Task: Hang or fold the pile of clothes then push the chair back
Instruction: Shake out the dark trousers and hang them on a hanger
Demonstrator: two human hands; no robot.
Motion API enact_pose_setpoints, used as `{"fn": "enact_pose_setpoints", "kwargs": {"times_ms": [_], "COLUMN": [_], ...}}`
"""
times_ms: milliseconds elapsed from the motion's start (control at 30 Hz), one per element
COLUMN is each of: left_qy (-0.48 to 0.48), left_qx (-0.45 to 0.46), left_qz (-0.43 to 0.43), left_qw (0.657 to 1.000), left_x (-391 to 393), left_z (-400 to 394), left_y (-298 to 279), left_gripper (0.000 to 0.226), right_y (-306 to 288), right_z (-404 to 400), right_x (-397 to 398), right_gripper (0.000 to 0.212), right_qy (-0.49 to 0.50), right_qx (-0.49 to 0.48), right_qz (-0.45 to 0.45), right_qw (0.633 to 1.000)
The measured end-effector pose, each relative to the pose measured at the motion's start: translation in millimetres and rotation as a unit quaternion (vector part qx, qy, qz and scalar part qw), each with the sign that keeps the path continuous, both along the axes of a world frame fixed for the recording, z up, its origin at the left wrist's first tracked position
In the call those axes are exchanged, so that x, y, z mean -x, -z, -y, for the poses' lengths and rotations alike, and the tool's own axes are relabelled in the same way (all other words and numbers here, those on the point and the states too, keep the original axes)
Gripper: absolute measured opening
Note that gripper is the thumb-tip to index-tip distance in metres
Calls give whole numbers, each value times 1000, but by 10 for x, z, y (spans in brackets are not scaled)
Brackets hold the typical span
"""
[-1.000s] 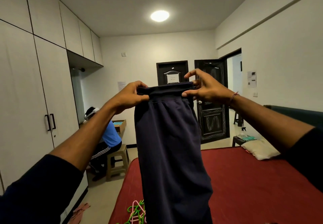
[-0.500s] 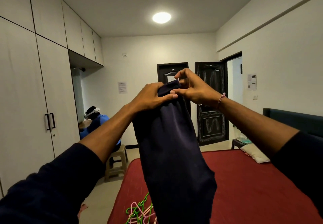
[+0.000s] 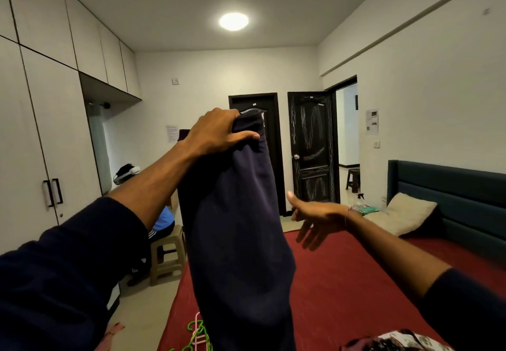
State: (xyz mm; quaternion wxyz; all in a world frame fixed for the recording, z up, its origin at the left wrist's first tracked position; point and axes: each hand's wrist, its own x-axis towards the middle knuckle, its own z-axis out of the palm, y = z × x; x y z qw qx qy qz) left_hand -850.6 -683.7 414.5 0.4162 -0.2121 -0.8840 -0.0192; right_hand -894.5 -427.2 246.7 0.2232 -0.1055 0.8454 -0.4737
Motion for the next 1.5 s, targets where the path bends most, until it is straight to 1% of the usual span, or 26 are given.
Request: {"fn": "enact_pose_setpoints", "kwargs": {"times_ms": [67,100,200,267,333,367,467,500,533,567,633,667,700,767,800,833,900,967,1100,1133,1200,1267,1300,1333,1433,1500], "left_qy": [-3,-4,-9,-11,-11,-13,-21,-25,-28,-33,-47,-51,-56,-66,-68,-69,-73,-73,-67,-65,-58,-44,-38,-33,-28,-28], "left_qx": [11,15,23,27,30,30,18,10,4,1,0,-5,-11,-31,-43,-53,-69,-85,-110,-119,-139,-166,-182,-196,-251,-300], "left_qz": [-10,-15,-35,-46,-55,-62,-80,-86,-91,-96,-104,-108,-114,-124,-126,-128,-125,-123,-115,-109,-96,-69,-53,-37,12,49], "left_qw": [1000,1000,999,999,998,998,996,996,995,995,993,993,992,990,989,988,987,986,985,985,984,983,981,979,968,952], "left_x": [-41,-62,-114,-153,-220,-261,-413,-463,-508,-558,-658,-697,-736,-844,-903,-956,-1091,-1224,-1468,-1518,-1590,-1648,-1677,-1709,-1755,-1782], "left_z": [1,-2,-12,-2,24,40,151,216,283,367,546,639,722,831,865,895,916,885,626,519,347,154,62,-30,-216,-215], "left_y": [-122,-186,-356,-446,-531,-569,-679,-716,-746,-776,-804,-804,-797,-765,-745,-732,-715,-701,-628,-598,-542,-457,-405,-344,-101,111], "left_gripper": [64,64,71,77,79,79,76,75,73,72,70,70,70,69,69,69,72,77,66,66,68,69,71,72,66,66], "right_y": [254,351,495,493,430,399,326,315,289,258,179,134,82,-11,-68,-121,-234,-319,-370,-366,-368,-356,-353,-363,-522,-688], "right_z": [20,55,260,423,576,632,730,732,710,677,566,497,423,295,254,215,140,46,-221,-325,-536,-813,-948,-1083,-1389,-1466], "right_x": [-21,-23,-87,-159,-263,-303,-386,-389,-409,-438,-489,-518,-533,-608,-683,-759,-922,-1094,-1385,-1452,-1554,-1663,-1705,-1743,-1857,-1814], "right_gripper": [108,105,87,76,71,69,68,67,64,59,47,45,47,64,68,66,51,41,27,26,35,47,46,41,19,16], "right_qy": [-23,-37,-60,-41,-33,-28,15,34,50,61,70,74,75,83,89,100,122,136,176,185,181,177,183,191,196,188], "right_qx": [7,39,212,350,476,524,637,662,676,679,678,667,652,618,604,590,557,533,510,500,477,416,380,344,204,107], "right_qz": [50,65,88,94,98,96,85,74,62,48,19,1,-21,-62,-77,-94,-126,-159,-215,-224,-236,-279,-308,-342,-473,-548], "right_qw": [998,996,972,931,874,846,766,745,732,730,732,741,754,780,788,796,812,820,814,816,827,847,853,854,835,808]}}
